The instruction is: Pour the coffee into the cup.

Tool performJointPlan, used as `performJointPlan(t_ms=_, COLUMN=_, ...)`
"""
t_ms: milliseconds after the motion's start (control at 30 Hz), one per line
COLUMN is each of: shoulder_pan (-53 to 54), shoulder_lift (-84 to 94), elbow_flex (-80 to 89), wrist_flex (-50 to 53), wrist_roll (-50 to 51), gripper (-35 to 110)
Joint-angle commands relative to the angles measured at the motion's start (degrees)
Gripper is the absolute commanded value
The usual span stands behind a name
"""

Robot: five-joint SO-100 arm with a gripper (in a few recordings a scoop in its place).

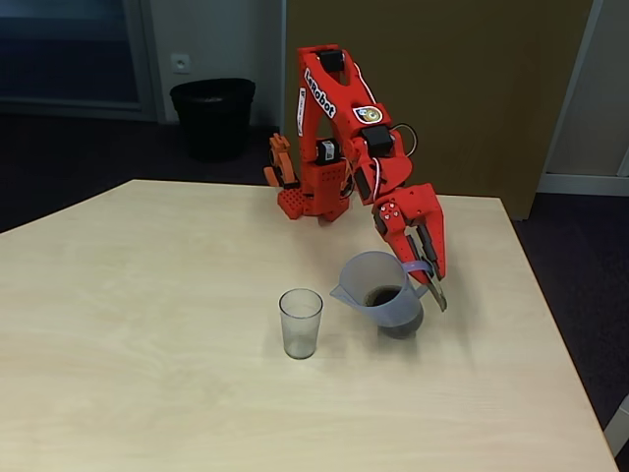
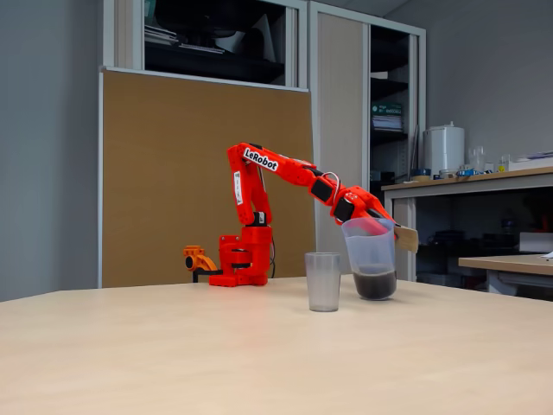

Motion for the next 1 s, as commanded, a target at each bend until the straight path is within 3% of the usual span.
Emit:
performJointPlan(t_ms=0, shoulder_pan=0.35, shoulder_lift=4.57, elbow_flex=-4.04, wrist_flex=2.72, wrist_roll=1.14, gripper=0)
performJointPlan(t_ms=367, shoulder_pan=1.23, shoulder_lift=5.71, elbow_flex=-7.21, wrist_flex=8.09, wrist_roll=3.25, gripper=0)
performJointPlan(t_ms=967, shoulder_pan=3.25, shoulder_lift=5.89, elbow_flex=-6.77, wrist_flex=2.90, wrist_roll=17.58, gripper=0)
